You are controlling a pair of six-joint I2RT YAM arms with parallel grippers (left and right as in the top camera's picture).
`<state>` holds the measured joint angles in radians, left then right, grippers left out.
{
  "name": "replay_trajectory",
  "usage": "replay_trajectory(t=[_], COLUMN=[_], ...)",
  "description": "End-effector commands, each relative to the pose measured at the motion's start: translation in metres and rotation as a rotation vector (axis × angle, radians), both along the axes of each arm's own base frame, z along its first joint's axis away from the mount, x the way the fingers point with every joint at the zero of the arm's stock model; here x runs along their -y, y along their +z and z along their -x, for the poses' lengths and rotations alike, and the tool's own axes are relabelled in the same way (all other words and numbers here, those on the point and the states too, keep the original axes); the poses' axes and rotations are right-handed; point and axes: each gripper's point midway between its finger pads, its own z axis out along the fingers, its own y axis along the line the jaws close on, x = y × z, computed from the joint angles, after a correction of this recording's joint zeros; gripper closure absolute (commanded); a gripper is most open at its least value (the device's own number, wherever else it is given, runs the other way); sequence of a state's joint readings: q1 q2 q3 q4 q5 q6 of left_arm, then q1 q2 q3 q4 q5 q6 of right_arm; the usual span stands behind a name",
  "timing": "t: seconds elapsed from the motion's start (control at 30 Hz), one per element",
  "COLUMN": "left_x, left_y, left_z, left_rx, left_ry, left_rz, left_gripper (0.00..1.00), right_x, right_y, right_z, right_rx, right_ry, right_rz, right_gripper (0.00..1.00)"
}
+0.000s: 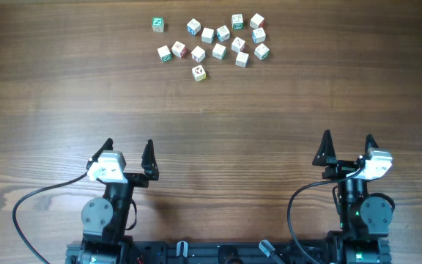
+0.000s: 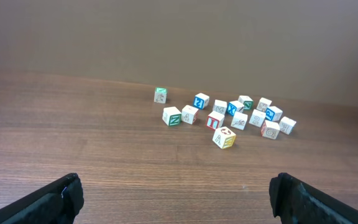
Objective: Form a horizontal line
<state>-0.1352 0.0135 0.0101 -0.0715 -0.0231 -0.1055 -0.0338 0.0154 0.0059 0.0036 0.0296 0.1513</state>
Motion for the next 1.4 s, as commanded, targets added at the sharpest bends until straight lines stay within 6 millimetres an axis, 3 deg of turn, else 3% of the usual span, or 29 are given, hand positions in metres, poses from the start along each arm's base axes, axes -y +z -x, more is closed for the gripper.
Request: replay_trajectory(t=[0.0,0.43,0.63,0.93,1.37], left_x=[0.001,0.001,0.014,0.027,0.037], left_y=[0.000,0.002,0.004,0.033,0.070], left_z=[0.000,0.000,0.002,0.008,0.023], left_rx=[0.007,0.016,0.023,0.091,0.023], left_ry=[-0.012,-0.009,-0.088,-0.166,-0.233], left_rz=[-0.018,-0.017,-0.010,-0.002,0.003], left_gripper=[0.00,0.00,0.00,0.00,0.00], right_x=[-0.001,-0.001,-0.001,-0.001,-0.001], right_y=[0.002,0.002,0.002,0.002,0.002], right_z=[0.000,0.000,0.000,0.000,0.000], right_rx=[0.010,0.009,0.010,0.010,0.010], right_ry=[0.009,0.010,0.009,0.009,0.009], right_rz=[0.018,0.018,0.018,0.018,0.018], right_gripper=[0.00,0.00,0.00,0.00,0.00])
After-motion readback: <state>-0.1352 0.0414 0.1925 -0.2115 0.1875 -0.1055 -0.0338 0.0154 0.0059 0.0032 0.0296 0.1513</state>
